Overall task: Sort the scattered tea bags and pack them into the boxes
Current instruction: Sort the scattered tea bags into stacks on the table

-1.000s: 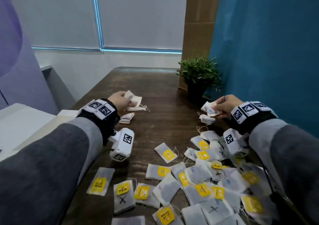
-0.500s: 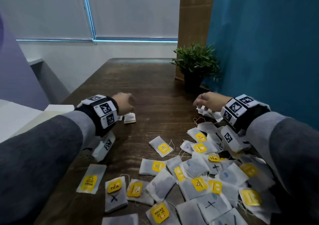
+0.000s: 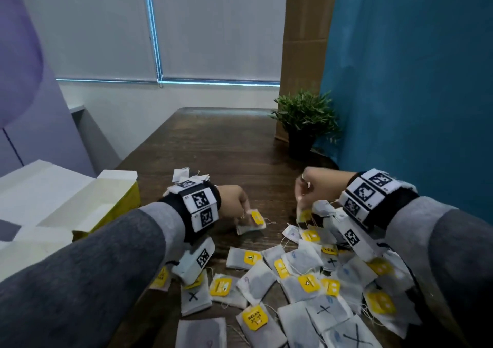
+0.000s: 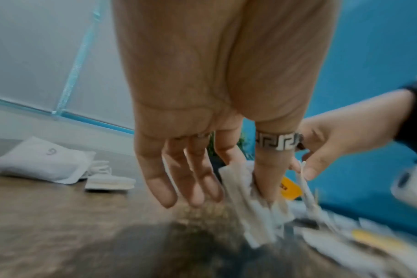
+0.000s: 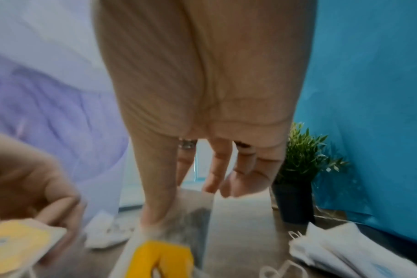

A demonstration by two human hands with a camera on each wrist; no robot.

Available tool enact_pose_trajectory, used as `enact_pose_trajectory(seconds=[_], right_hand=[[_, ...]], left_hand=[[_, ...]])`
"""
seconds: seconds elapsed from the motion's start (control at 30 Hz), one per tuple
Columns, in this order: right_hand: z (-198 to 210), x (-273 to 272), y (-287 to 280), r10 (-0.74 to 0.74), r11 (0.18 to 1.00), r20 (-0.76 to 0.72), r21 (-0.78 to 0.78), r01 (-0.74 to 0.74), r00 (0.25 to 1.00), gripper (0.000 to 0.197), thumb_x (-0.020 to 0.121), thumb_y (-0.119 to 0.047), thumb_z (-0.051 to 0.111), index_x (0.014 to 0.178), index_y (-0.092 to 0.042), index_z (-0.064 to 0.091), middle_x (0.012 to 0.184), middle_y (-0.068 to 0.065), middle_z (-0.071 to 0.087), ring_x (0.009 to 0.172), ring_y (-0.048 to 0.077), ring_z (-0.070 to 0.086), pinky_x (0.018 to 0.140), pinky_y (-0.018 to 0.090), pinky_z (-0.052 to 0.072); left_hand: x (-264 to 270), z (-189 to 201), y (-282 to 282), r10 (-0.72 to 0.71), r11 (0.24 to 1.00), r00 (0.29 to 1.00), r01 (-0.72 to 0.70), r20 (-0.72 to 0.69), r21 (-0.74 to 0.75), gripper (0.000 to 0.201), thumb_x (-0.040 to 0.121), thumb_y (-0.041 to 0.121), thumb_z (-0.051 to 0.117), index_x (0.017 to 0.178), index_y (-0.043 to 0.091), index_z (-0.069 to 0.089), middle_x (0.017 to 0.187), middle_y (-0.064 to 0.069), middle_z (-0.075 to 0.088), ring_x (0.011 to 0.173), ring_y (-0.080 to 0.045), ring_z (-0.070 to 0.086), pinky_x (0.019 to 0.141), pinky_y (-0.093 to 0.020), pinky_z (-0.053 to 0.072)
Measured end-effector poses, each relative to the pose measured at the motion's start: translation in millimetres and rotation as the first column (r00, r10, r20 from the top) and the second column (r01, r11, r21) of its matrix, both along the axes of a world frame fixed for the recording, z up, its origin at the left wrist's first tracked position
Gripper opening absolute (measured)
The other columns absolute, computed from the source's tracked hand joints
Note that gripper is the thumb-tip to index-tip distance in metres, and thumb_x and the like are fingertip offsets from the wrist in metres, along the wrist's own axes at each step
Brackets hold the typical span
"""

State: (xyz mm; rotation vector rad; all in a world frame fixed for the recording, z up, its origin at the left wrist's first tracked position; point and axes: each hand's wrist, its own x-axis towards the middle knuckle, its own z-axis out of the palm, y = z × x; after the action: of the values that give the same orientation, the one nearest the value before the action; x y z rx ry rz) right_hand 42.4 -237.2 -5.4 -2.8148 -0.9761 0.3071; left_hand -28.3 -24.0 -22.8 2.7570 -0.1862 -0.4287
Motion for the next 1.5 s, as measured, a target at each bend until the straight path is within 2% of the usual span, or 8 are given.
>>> enact_pose_trajectory(seconds=[0.13, 0.3, 0.43, 0.53, 0.77, 1.0, 1.17, 1.5], right_hand=[[20.7, -19.0, 1.2, 0.001, 0.862, 0.218, 0.494, -0.111, 0.976, 0.008, 0.077, -0.023, 0.075, 0.078, -0.021, 0.068, 0.080, -0.009, 0.042, 0.067, 0.003, 0.040, 0.064, 0.015, 0.034], [28.9, -56.9, 12.9, 0.103, 0.541, 0.041, 0.836, -0.091, 0.994, 0.005, 0.081, -0.012, 0.069, 0.081, -0.016, 0.065, 0.056, -0.007, 0.039, 0.049, 0.008, 0.040, 0.047, 0.027, 0.047], [26.1, -71.5, 25.2, 0.165, 0.536, -0.079, 0.844, -0.022, 0.983, 0.005, 0.086, -0.009, 0.063, 0.090, -0.010, 0.063, 0.084, 0.006, 0.062, 0.077, 0.011, 0.062, 0.068, 0.040, 0.060], [23.1, -76.0, 32.1, 0.176, 0.493, -0.079, 0.870, -0.018, 0.981, 0.006, 0.087, -0.011, 0.062, 0.091, -0.010, 0.065, 0.087, 0.002, 0.069, 0.082, 0.010, 0.065, 0.076, 0.036, 0.056], [25.6, -87.6, 43.4, 0.198, 0.290, -0.117, 0.955, 0.056, 0.973, 0.018, 0.074, -0.023, 0.066, 0.079, -0.006, 0.067, 0.074, 0.006, 0.072, 0.065, 0.013, 0.066, 0.064, 0.022, 0.056], [26.8, -77.8, 41.5, 0.165, 0.222, -0.231, 0.956, 0.193, 0.959, 0.037, 0.071, -0.006, 0.070, 0.107, -0.009, 0.059, 0.074, 0.005, 0.065, 0.066, 0.014, 0.066, 0.054, 0.024, 0.056], [30.5, -81.1, 44.1, 0.222, 0.366, -0.349, 0.895, 0.254, 0.911, 0.026, 0.082, 0.002, 0.061, 0.107, -0.005, 0.060, 0.086, 0.008, 0.065, 0.074, 0.014, 0.068, 0.060, 0.026, 0.059], [17.6, -82.4, 87.1, 0.156, 0.427, -0.500, 0.812, 0.398, 0.852, 0.005, 0.089, -0.009, 0.059, 0.086, -0.007, 0.056, 0.066, 0.004, 0.065, 0.050, 0.010, 0.063, 0.048, 0.020, 0.054]], left_hand=[[-13.4, 14.9, 19.9, 0.164, 0.867, 0.984, -0.110, 0.071, -0.485, 0.018, 0.085, -0.002, 0.058, 0.081, 0.015, 0.052, 0.070, -0.002, 0.057, 0.045, -0.004, 0.055, 0.044, -0.016, 0.043], [-42.8, 23.3, 28.3, 0.265, 0.350, 0.963, -0.138, -0.043, -0.927, 0.035, 0.092, -0.008, 0.033, 0.109, 0.012, 0.055, 0.076, -0.002, 0.053, 0.051, -0.011, 0.054, 0.049, -0.025, 0.046], [-60.4, 20.6, 32.7, 0.064, -0.191, 0.947, -0.299, -0.316, -0.935, 0.031, 0.080, 0.017, 0.038, 0.100, 0.010, 0.060, 0.064, 0.000, 0.039, 0.048, -0.008, 0.033, 0.045, -0.020, 0.027], [-67.9, 18.1, 39.6, -0.119, -0.313, 0.930, -0.367, -0.348, -0.876, 0.030, 0.072, 0.032, 0.054, 0.091, 0.009, 0.056, 0.071, -0.003, 0.045, 0.052, -0.009, 0.037, 0.048, -0.020, 0.030], [-64.6, 12.3, 47.7, -0.273, -0.429, 0.893, -0.446, -0.357, -0.786, 0.038, 0.049, 0.001, 0.074, 0.083, -0.002, 0.057, 0.079, -0.008, 0.051, 0.054, -0.011, 0.046, 0.045, -0.021, 0.042], [-65.1, 8.2, 39.3, 0.019, -0.391, 0.900, -0.394, -0.435, -0.832, 0.025, 0.091, 0.008, 0.036, 0.099, 0.004, 0.059, 0.084, -0.012, 0.069, 0.060, -0.016, 0.063, 0.057, -0.027, 0.056], [-61.4, 0.8, 29.7, 0.428, -0.115, 0.878, -0.182, -0.214, -0.976, 0.024, 0.098, -0.001, 0.033, 0.088, 0.015, 0.049, 0.096, -0.022, 0.055, 0.053, -0.016, 0.058, 0.046, -0.024, 0.051], [-64.2, -6.3, 31.7, 0.345, 0.057, 0.936, -0.086, -0.061, -0.995, 0.037, 0.083, -0.008, 0.055, 0.118, 0.005, 0.057, 0.104, -0.015, 0.068, 0.079, -0.015, 0.071, 0.065, -0.025, 0.058]])
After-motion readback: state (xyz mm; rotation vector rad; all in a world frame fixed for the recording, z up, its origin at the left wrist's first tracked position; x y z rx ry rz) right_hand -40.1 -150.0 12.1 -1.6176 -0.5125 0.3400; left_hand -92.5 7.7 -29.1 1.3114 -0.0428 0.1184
